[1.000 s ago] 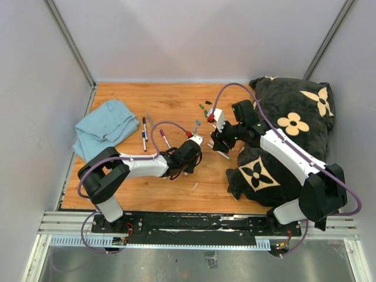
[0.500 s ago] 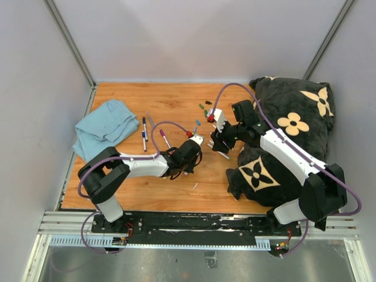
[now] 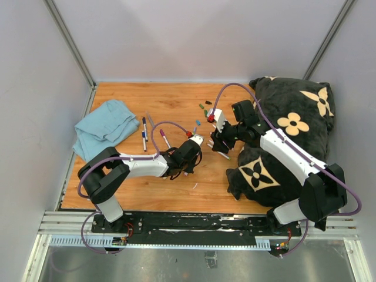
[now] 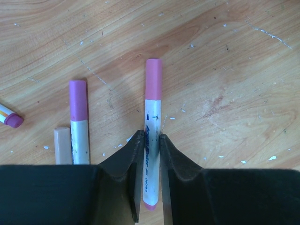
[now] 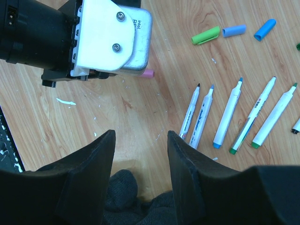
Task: Open the pen caps
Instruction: Pick up the pen from the center of the board.
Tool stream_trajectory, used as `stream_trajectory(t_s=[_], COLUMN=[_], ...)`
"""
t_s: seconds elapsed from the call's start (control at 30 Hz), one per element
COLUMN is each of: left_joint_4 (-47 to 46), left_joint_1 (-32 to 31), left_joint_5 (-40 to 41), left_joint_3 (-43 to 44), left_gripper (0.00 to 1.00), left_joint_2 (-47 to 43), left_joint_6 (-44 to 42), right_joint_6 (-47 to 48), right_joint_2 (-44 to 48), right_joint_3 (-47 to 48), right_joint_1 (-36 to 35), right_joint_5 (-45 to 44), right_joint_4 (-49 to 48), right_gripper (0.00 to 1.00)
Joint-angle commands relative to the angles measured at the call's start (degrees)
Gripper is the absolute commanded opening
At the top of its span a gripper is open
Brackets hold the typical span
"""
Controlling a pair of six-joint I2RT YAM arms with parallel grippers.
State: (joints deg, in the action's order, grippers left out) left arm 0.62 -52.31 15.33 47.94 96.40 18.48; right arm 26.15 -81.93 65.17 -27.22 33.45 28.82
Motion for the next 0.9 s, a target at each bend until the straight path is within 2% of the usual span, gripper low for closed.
stream_trajectory(t_s=[0.0, 0.1, 0.27, 0.43, 0.87], left_joint_4=[2.51, 2.76, 2.49, 1.2, -6.03], left_joint_1=[-0.16, -0.16, -0.16, -0.16, 0.63], left_joint_5=[-0.29, -0.43, -0.72, -0.85, -1.05], left_joint_3=[-0.03, 0.04, -0.04, -0.75, -5.76], left_gripper=[0.23, 0.22, 0.09, 0.01, 0.0], left_joint_2=[1.07, 1.18, 0.84, -0.7, -7.0], left_joint_6=[0.15, 0.06, -0.03, 0.06, 2.67], right_joint_6=[0.13, 0.06, -0.17, -0.47, -1.64], right_joint_2=[1.6, 1.57, 1.49, 1.48, 1.97], right_joint_3=[-0.47, -0.46, -0.39, -0.48, -0.49], right_joint_1=[2.26, 2.35, 2.35, 2.35, 2.52], right_joint_5=[1.44, 1.52, 2.08, 3.04, 6.19], right_joint_4=[1.06, 1.07, 1.07, 1.06, 0.98], right_gripper=[0.49, 0.5, 0.5, 0.5, 0.5])
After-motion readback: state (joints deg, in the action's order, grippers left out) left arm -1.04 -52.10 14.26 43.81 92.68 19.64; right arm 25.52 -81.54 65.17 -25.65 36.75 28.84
